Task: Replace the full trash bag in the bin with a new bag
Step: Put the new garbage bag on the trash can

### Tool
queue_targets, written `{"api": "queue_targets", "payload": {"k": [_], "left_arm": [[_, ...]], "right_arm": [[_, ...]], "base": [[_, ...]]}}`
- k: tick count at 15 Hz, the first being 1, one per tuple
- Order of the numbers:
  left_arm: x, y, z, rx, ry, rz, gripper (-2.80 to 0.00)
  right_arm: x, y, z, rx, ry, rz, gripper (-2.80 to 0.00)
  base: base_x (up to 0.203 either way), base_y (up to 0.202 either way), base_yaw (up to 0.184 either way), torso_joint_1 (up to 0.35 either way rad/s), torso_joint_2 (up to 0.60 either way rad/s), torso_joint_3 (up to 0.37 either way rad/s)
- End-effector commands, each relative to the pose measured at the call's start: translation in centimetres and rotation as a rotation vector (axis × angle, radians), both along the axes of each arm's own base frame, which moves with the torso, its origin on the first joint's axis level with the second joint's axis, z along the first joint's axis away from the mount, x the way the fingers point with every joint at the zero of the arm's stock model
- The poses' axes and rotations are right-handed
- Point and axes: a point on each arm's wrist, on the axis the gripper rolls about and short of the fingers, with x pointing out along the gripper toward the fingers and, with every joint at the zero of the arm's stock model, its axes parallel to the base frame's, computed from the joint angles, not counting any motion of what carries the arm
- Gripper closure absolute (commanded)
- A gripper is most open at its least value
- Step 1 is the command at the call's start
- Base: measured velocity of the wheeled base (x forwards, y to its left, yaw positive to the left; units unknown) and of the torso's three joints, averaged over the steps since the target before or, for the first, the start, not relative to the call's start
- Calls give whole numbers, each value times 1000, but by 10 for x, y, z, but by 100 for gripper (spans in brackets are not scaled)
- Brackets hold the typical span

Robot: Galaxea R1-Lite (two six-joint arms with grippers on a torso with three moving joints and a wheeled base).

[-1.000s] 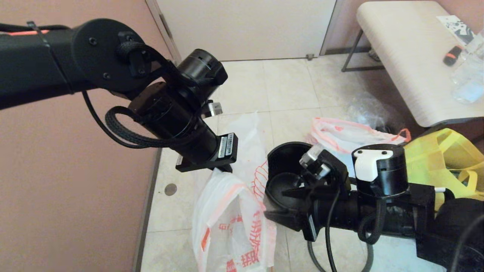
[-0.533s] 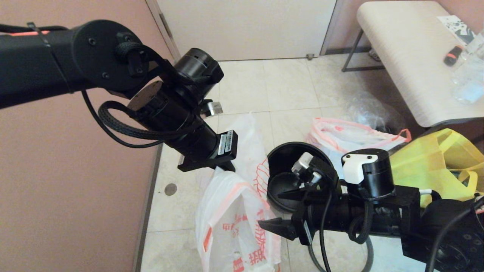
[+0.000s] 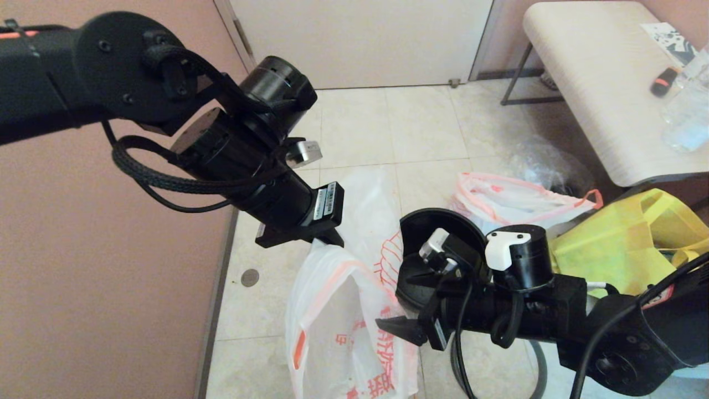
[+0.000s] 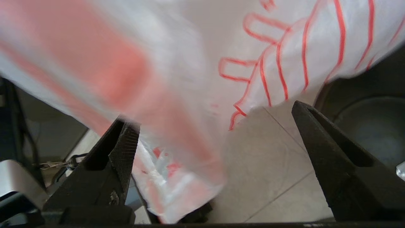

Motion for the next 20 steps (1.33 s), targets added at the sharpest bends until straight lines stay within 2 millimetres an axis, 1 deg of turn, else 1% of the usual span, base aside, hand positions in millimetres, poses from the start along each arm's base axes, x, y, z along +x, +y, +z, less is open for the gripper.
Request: {"api": "queue_targets", "payload": {"k": [1,3,6,8,10,14,15,18,19,20], "left_arm": [[-11,8,14,-41,-19,-7,0],[-13,15,20,-80,-13,-14,0],[-13,21,22,-89,-13,-1,0],[-21,26,30,-110,-23,-11,0],[-22,28,31,-134,-9,-20,0],[-19,32,30,-128,-4,-9,0],[-19,32,30,-126,-6,-7,-280],[-21,33,33,-118,-37,-31,-280],[-26,39,39,-122,-61,-35,-280],[-34,49,47,-132,-92,-24,-280]], "right_arm": [[9,2,-10,-15,12,-19,0],[12,3,-7,-14,0,-59,0],[6,1,12,10,-26,-60,0],[1,1,24,31,7,-65,0],[-5,1,39,101,60,-84,0],[-16,-7,49,86,95,-90,0],[-18,-8,51,91,103,-90,0],[-27,-11,58,105,158,-102,0],[-32,-15,64,112,154,-103,0],[-39,-22,75,130,151,-107,0]], "base": [[0,0,0,0,0,0],[0,0,0,0,0,0],[0,0,0,0,0,0],[0,0,0,0,0,0],[0,0,0,0,0,0],[0,0,0,0,0,0],[0,0,0,0,0,0],[0,0,0,0,0,0],[0,0,0,0,0,0],[0,0,0,0,0,0]]}}
